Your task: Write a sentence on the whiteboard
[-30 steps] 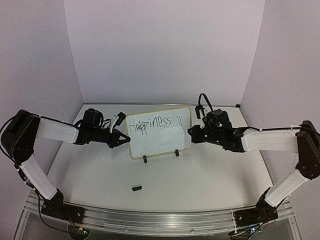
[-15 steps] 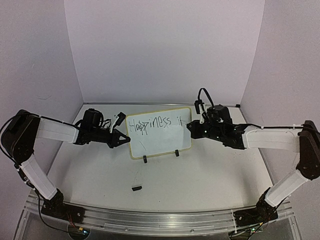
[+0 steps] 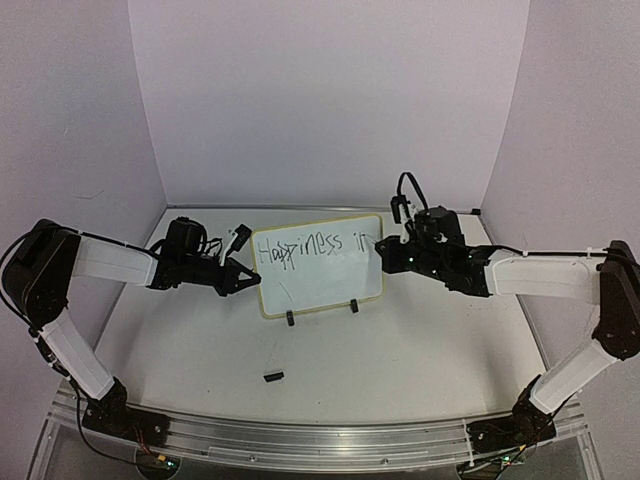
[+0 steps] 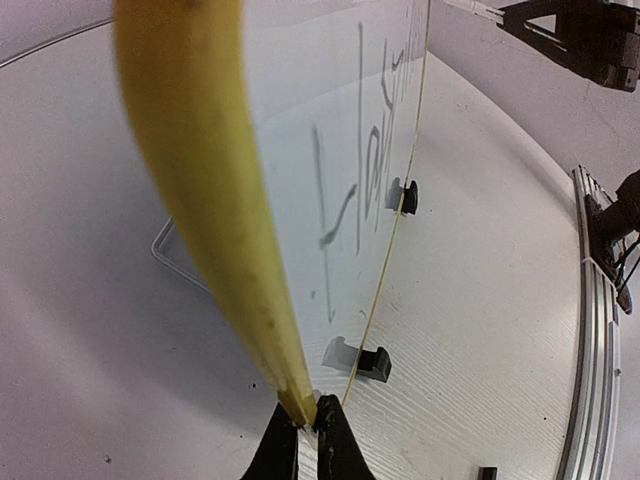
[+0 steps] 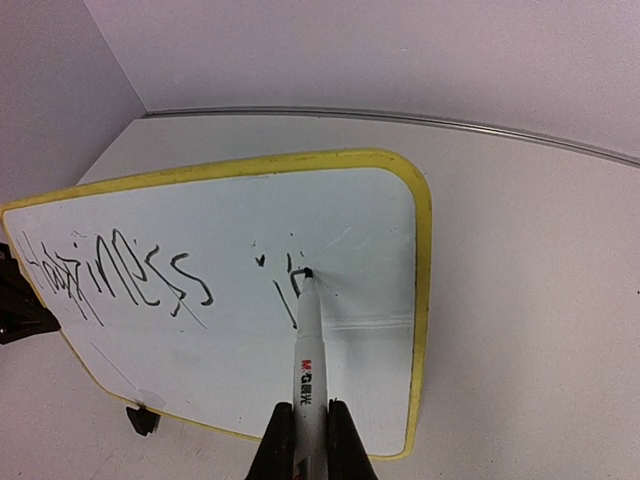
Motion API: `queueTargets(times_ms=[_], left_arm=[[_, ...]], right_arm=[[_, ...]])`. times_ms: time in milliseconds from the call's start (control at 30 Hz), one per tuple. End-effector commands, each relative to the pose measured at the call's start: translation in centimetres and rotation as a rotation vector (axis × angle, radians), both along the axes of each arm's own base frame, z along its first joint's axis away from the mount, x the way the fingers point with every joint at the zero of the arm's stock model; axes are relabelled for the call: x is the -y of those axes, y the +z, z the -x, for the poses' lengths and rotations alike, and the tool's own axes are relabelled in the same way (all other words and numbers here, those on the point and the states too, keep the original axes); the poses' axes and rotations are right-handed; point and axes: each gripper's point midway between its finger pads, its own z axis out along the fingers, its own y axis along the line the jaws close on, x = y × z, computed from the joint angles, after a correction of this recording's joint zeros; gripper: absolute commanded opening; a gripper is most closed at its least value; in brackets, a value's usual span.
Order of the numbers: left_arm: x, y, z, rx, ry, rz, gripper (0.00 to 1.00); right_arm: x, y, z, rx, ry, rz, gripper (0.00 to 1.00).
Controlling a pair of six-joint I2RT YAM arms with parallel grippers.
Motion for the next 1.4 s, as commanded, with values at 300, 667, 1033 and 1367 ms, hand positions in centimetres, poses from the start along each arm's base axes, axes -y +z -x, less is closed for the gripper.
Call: queueTargets(times_ms=[300,667,1033,1367], left_arm=[[-0.9,-0.1,-1.6,0.039,0.064,-0.069,0.00],[-0.9,-0.1,-1.6,0.038,0.062,-0.067,0.00],[-0.9,0.1,-1.5,0.037,0.064,-0.062,0.00],[-0.9,0.2,-1.4,0.041,0.065,-0.056,0.00]], right_arm=[[1.3,0.5,-0.2,0.017,-0.065,-0.004,0.00],[1.7,-2.0,0.9,-0.051,-0.060,-0.006,0.00],[1.8,-0.4,1.4,-0.023,-0.046,-0.027,0.00],[0.0,4.2,4.4,0.042,0.142,-0.120,0.00]])
